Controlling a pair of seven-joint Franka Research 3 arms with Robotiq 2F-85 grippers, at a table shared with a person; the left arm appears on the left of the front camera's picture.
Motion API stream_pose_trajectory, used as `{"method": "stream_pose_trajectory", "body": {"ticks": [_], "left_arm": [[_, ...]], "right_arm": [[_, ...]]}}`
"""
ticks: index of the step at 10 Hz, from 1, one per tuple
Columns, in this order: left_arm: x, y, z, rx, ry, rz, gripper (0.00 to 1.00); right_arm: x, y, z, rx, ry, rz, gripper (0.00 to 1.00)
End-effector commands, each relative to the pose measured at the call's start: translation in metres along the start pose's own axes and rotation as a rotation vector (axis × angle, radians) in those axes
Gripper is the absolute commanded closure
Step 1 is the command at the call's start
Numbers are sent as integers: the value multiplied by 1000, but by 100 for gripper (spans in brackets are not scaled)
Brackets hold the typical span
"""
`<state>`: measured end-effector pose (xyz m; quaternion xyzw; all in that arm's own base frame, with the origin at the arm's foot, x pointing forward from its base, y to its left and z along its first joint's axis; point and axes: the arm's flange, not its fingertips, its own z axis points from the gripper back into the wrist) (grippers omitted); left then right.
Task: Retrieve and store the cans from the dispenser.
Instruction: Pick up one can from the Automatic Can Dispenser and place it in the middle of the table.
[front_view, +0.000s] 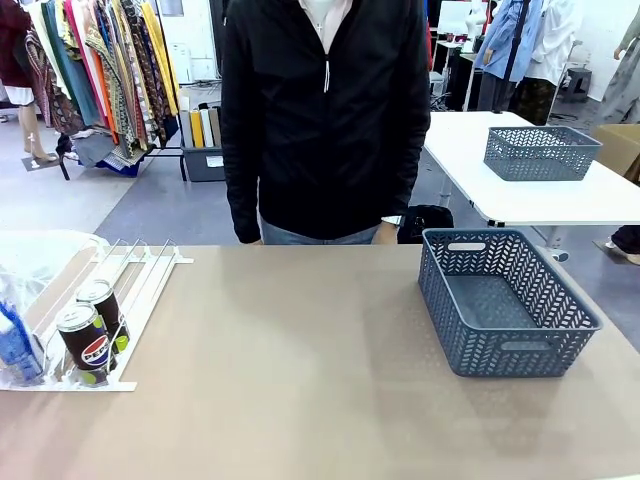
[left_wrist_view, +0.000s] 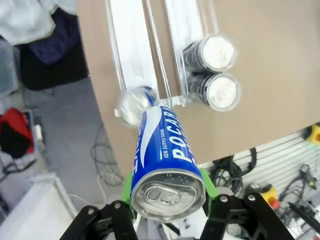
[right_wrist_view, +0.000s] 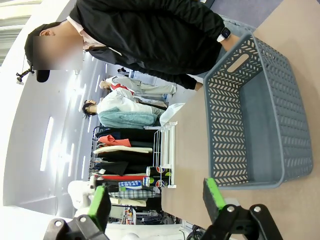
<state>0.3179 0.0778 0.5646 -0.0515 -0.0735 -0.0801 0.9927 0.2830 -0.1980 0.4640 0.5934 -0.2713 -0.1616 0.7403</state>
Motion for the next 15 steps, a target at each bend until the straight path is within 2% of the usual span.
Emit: {"method": "stream_pose_trajectory", "body": {"ticks": [1, 3, 5, 6, 10, 11, 12, 15], "left_arm": [[-10, 15, 36, -5, -139, -26, 100], [-20, 24, 47, -41, -232, 20, 100], [-22, 39, 31, -140, -221, 63, 100], [-26, 27, 56, -27, -207, 34, 100], [-24, 28, 46, -53, -201, 46, 100], [-6, 4, 46, -97, -191, 55, 100], [22, -36, 46, -172, -183, 0, 100], [89, -168, 25, -143, -177, -200, 100]], "right_arm": [[0, 2, 2, 9, 0, -3, 0], [0, 2, 2, 9, 0, -3, 0], [0, 2, 2, 9, 0, -3, 0], [0, 2, 2, 9, 0, -3, 0], [0, 2, 2, 9, 0, -3, 0], [0, 2, 2, 9, 0, -3, 0], [0, 2, 2, 9, 0, -3, 0], [0, 2, 2, 9, 0, -3, 0]]}}
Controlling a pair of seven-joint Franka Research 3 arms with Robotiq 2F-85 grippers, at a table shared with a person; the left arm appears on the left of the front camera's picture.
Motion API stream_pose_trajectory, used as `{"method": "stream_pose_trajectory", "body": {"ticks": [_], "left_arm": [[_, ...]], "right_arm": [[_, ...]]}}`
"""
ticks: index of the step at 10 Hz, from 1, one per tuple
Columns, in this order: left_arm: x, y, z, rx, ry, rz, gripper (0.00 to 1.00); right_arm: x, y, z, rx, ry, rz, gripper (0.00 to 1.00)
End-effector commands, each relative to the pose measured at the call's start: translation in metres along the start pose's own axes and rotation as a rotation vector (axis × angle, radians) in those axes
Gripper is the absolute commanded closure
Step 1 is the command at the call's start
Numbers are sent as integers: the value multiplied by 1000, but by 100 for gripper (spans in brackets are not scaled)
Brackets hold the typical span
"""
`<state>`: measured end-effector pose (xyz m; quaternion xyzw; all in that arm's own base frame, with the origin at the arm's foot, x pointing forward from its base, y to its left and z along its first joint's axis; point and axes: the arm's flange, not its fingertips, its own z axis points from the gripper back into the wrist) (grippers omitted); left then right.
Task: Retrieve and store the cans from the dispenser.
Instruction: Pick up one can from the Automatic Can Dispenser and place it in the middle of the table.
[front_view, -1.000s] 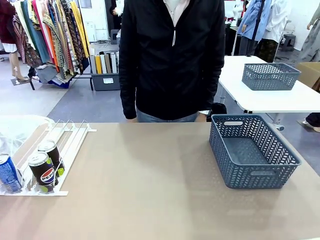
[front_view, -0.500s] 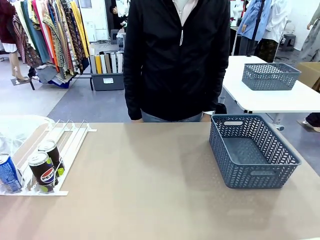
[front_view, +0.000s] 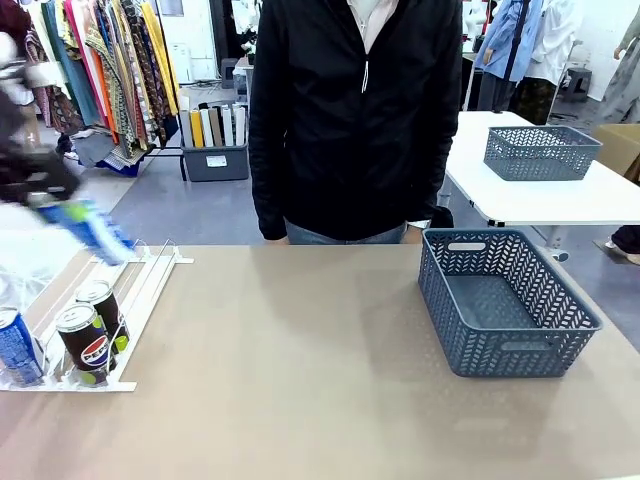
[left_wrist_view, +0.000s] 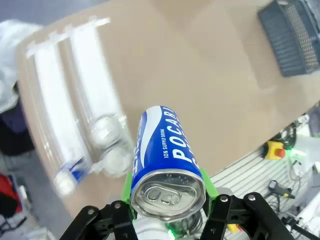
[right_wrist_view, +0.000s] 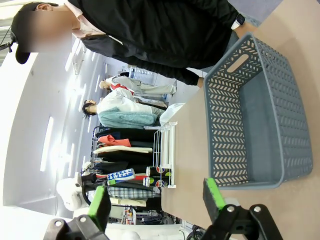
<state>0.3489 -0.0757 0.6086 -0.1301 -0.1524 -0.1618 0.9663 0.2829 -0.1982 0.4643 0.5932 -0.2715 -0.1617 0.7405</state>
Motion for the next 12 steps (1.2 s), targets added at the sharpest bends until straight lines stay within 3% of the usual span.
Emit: {"method": "stream_pose_trajectory", "body": {"ticks": [1, 3, 6, 8, 10, 12], "left_arm": [[52, -59, -33, -8, 39, -129, 100], [60, -150, -110, -39, 106, -233, 100], [39, -213, -196, 79, 210, -345, 100], [20, -228, -240, 131, 234, -389, 100], [22, -233, -266, 159, 282, -311, 100], [22, -238, -282, 149, 311, -311, 100]], "right_arm": [[0, 2, 1, 10, 0, -3, 0], [0, 2, 1, 10, 0, -3, 0], [0, 2, 1, 10, 0, -3, 0], [0, 2, 1, 10, 0, -3, 0], [0, 2, 1, 10, 0, -3, 0], [0, 2, 1, 10, 0, -3, 0]]}}
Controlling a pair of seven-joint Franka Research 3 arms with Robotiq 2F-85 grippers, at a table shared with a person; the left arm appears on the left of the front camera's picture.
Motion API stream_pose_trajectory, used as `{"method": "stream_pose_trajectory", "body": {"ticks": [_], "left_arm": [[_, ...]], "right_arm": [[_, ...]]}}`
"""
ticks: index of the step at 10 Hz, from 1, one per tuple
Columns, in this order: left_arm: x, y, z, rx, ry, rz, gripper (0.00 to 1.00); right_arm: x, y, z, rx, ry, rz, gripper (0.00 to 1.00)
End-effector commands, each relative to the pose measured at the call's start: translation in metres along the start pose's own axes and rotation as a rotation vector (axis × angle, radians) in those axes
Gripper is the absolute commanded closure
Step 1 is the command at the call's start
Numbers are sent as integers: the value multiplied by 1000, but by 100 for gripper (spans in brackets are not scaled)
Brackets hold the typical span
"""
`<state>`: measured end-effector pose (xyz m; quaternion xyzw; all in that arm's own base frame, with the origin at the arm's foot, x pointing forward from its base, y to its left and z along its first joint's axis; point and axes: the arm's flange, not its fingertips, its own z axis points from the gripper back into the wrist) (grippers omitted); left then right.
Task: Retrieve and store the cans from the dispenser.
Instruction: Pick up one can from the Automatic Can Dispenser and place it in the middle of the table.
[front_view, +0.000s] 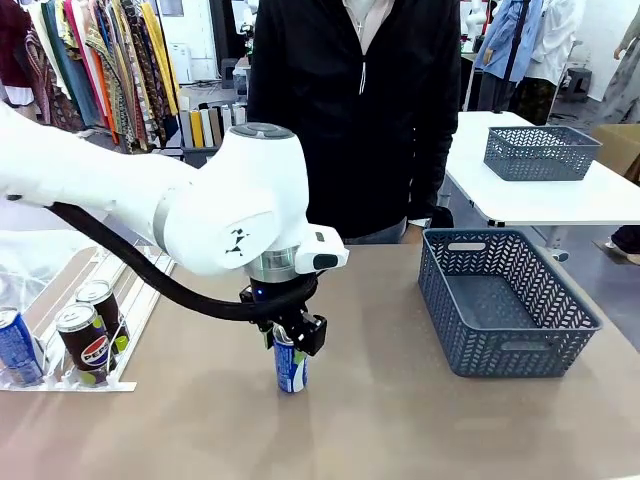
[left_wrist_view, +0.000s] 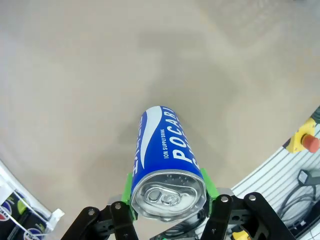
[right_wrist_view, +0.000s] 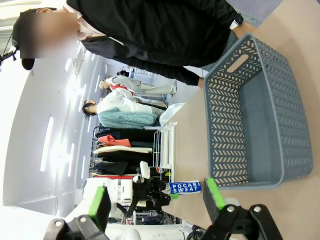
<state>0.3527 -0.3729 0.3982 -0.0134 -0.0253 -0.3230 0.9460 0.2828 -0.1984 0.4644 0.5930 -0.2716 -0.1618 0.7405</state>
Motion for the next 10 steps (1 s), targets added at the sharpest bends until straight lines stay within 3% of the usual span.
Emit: {"method": "stream_pose_trajectory", "body": {"ticks": [1, 4, 5, 6, 8, 10], "left_arm": [[13, -6, 4, 4, 2, 12, 100], [15, -1, 2, -11, 12, 12, 100], [15, -2, 2, -11, 12, -1, 55], [14, -2, 1, -5, 12, -9, 0], [10, -3, 8, 4, -23, -21, 0], [0, 3, 41, -13, -113, -11, 0]], "right_arm": [[0, 2, 1, 10, 0, -3, 0], [0, 2, 1, 10, 0, -3, 0], [0, 2, 1, 10, 0, -3, 0], [0, 2, 1, 10, 0, -3, 0], [0, 2, 1, 10, 0, -3, 0], [0, 2, 1, 10, 0, -3, 0]]}}
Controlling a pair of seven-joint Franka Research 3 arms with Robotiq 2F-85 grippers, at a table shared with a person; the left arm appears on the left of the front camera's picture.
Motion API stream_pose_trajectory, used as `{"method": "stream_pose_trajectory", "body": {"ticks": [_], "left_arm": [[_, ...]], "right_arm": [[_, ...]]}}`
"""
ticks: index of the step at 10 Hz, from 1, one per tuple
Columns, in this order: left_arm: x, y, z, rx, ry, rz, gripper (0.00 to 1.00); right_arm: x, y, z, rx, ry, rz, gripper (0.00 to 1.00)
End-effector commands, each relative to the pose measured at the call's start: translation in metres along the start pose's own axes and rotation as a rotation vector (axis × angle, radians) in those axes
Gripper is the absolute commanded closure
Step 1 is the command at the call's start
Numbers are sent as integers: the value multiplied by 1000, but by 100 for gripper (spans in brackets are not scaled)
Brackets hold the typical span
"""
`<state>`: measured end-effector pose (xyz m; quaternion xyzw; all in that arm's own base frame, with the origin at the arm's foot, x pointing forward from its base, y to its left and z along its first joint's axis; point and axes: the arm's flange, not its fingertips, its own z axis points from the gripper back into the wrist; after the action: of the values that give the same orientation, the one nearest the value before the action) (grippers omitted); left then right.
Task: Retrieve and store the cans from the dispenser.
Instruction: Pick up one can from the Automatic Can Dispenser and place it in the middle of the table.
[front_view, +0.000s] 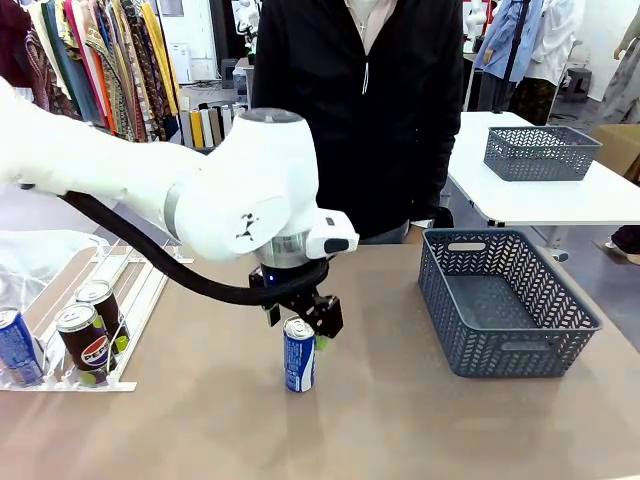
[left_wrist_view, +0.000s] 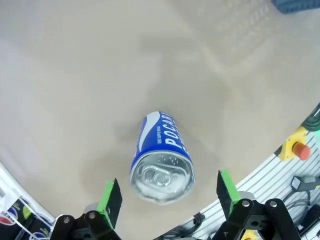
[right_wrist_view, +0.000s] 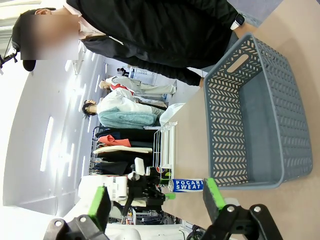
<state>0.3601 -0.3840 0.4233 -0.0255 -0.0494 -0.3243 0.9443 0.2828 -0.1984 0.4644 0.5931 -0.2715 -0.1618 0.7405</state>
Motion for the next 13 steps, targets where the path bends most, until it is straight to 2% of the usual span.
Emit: {"method": "stream_pose_trajectory", "body": {"ticks": [1, 3, 4, 5, 7, 9, 11, 13], "left_arm": [[-24, 15, 47, -31, -107, -1, 0], [-56, 53, 115, -89, -134, 6, 0], [-74, 84, 141, -145, -120, 18, 0], [-95, 122, 163, -203, -128, 58, 0], [-155, 223, 190, -356, -221, 244, 0], [-226, 307, 190, -574, -368, 399, 0], [-303, 371, 164, -704, -471, 621, 0], [-362, 408, 131, -814, -570, 806, 0]], "right_arm": [[0, 2, 1, 10, 0, -3, 0], [0, 2, 1, 10, 0, -3, 0], [0, 2, 1, 10, 0, -3, 0], [0, 2, 1, 10, 0, -3, 0], [0, 2, 1, 10, 0, -3, 0], [0, 2, 1, 10, 0, -3, 0], [0, 2, 1, 10, 0, -3, 0], [0, 2, 1, 10, 0, -3, 0]]}}
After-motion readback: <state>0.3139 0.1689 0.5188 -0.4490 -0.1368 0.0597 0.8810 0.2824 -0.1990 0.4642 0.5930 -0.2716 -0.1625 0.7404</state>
